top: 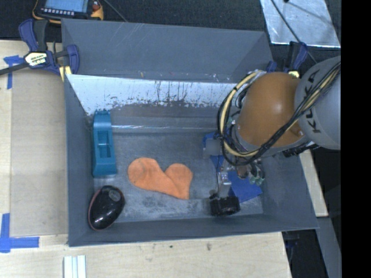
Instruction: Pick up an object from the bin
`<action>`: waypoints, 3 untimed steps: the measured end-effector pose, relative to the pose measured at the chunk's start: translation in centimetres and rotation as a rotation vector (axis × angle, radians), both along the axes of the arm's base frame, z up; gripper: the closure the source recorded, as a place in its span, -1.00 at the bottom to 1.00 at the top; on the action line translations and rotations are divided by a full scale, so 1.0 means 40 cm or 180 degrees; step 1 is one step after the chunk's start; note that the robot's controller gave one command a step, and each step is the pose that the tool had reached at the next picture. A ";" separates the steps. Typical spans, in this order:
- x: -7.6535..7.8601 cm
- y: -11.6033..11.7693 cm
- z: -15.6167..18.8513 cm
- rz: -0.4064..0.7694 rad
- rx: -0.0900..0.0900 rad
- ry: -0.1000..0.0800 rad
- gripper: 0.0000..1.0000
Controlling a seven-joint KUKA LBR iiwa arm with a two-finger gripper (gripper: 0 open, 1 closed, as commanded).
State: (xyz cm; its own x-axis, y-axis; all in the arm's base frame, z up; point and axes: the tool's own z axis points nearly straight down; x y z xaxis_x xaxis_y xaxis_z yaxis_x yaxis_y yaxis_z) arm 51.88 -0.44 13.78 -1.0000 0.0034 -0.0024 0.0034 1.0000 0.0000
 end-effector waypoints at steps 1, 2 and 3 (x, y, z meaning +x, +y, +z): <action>-0.004 0.105 -0.050 0.0101 -0.0007 -0.0005 -1.00; 0.008 0.200 -0.080 0.0212 0.0010 0.0001 -1.00; 0.100 0.225 -0.165 -0.0020 0.0004 -0.0015 1.00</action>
Offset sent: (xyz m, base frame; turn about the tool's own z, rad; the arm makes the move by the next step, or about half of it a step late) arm 0.0186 0.0488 -0.0410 -0.0953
